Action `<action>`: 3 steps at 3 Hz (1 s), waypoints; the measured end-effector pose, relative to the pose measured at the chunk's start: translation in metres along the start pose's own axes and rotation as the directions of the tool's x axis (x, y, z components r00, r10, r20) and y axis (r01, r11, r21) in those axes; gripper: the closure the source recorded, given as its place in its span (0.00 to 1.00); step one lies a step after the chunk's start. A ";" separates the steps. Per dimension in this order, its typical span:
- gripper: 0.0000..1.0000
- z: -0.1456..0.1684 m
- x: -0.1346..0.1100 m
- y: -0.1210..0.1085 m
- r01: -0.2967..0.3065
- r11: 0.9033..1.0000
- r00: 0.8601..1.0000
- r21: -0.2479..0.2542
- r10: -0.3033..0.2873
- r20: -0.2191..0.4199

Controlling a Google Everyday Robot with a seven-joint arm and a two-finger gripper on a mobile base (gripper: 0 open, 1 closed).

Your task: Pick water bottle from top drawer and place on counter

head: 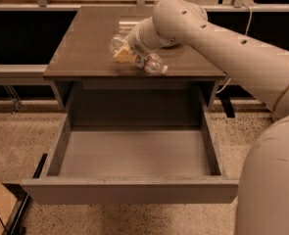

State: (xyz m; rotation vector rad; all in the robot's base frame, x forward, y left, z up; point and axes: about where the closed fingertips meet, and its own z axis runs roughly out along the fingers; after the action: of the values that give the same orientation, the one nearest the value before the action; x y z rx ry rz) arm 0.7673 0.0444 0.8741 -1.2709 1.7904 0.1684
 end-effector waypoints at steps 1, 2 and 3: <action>0.37 0.035 -0.003 -0.010 0.022 0.999 1.000 -0.027 -0.022 -0.003; 0.14 0.064 -0.010 -0.021 0.031 0.999 0.999 -0.033 -0.031 0.010; 0.00 0.068 -0.013 -0.024 0.031 0.999 0.999 -0.032 -0.031 0.016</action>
Offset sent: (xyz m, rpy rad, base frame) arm 0.0884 0.0476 -0.0246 -0.0002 -0.0146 0.0564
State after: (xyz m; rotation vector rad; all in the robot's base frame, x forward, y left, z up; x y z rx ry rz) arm 0.8273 0.0806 0.8527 -1.3160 1.7602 0.1898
